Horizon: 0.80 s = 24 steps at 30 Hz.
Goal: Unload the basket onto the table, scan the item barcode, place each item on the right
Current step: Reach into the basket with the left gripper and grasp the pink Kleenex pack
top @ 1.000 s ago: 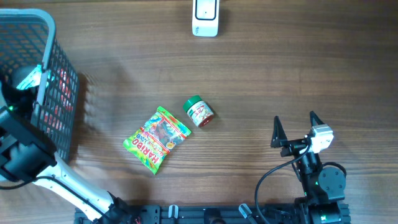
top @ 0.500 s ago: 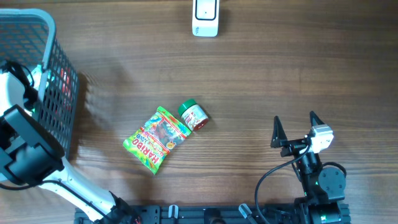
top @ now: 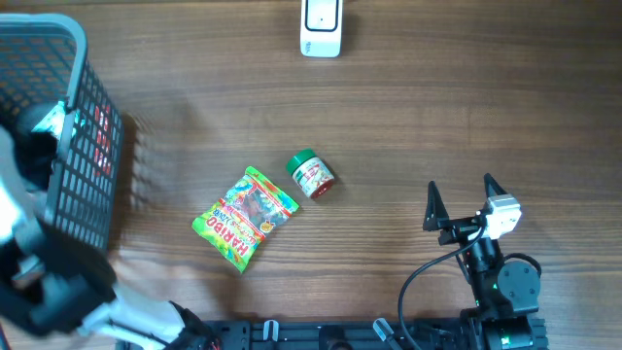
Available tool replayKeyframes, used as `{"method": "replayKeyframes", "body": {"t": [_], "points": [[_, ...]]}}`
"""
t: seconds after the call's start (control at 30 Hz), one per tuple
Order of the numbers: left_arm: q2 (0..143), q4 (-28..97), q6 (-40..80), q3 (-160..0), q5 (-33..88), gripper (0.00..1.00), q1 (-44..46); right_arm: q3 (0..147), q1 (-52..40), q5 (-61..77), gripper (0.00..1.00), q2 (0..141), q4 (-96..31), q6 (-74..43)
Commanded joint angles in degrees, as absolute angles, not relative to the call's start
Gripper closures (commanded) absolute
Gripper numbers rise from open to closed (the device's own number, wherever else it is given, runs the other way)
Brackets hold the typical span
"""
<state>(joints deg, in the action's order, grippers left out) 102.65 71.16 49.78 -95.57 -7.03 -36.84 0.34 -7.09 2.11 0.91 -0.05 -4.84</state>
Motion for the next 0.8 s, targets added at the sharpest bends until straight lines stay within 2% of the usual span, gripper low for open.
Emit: {"method": "replayKeyframes", "body": {"t": [0.0,0.13,0.23,0.33,0.5,0.57,0.67,0.77], "points": [[85.3,71.8,43.7,-102.0,-8.8,0.52,-35.7,0.3,-7.3,2.6,0.00,0.6,0.1,-4.5],[71.3,73.0,43.7,-102.1,-2.4,0.50,-29.4,0.3,-7.3,2.6,0.00,0.6,0.1,-4.5],[65.5,74.3,44.3,-102.0,5.0,0.51,-17.8,0.3,-7.3,2.6,0.00,0.6,0.1,-4.5],[64.0,74.2,47.6,-99.4,1.5,0.51,-2.9,0.3,-7.3,2.6,0.00,0.6,0.1,-4.5],[67.2,73.3,54.8,-88.1,-6.2,0.51,20.4,0.3,-7.3,2.6,0.00,0.6,0.1,-4.5],[70.2,68.3,57.8,-81.3,-7.5,0.51,28.8,0.3,-7.3,2.6,0.00,0.6,0.1,-4.5],[77.3,56.1,59.7,-73.5,-7.1,0.51,38.2,0.3,-7.3,2.6,0.00,0.6,0.1,-4.5],[84.8,51.0,61.1,-72.4,-5.3,0.51,43.2,0.3,-7.3,2.6,0.00,0.6,0.1,-4.5]]}}
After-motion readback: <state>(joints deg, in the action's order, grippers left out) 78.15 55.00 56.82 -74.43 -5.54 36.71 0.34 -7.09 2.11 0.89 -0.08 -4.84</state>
